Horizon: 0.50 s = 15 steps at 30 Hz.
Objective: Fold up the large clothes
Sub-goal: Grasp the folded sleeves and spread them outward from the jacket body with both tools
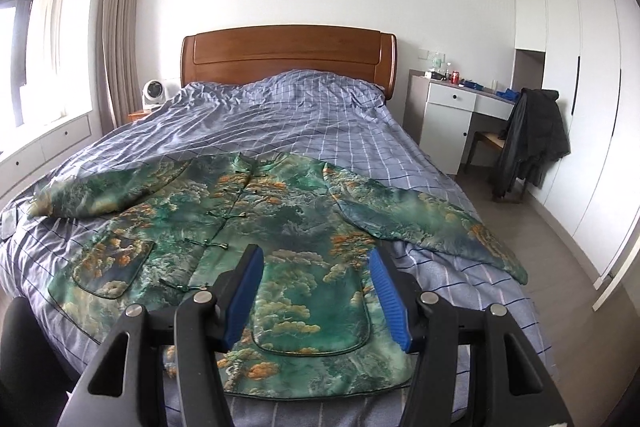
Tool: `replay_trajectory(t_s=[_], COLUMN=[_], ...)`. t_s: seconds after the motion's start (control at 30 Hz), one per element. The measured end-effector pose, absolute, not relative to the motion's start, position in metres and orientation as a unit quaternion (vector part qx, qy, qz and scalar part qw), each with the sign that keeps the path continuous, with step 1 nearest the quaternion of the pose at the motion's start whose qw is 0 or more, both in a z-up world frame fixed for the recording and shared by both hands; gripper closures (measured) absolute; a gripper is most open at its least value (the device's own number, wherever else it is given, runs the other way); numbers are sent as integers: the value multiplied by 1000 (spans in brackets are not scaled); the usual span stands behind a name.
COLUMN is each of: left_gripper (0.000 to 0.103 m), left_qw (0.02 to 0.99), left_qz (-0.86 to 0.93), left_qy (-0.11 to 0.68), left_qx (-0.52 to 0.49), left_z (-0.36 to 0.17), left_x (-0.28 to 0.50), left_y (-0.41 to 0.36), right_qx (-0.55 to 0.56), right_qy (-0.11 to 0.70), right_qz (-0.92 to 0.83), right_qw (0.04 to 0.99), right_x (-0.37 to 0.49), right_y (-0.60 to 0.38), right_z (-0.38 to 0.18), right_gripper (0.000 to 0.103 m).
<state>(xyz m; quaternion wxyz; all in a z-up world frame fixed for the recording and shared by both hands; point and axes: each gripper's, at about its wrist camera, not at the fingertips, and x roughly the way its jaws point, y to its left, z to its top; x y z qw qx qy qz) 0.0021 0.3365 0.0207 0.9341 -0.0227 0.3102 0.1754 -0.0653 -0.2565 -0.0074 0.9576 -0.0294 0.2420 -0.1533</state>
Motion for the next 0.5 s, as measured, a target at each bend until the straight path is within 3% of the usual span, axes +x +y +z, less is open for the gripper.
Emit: replay_trajectory(t_s=[0.2, 0.5], left_gripper=[2, 1], left_qw=[937, 928], left_qz=[114, -38], left_qy=[326, 371], left_qx=[-52, -25], left_z=[-24, -37], left_x=[15, 28], left_y=[246, 124], right_qx=[-42, -44], right_qy=[239, 242], right_qz=[-169, -192], right_qw=[955, 950], right_x=[-66, -76], right_y=[-262, -271], right_z=[-4, 2], right_gripper=[46, 42])
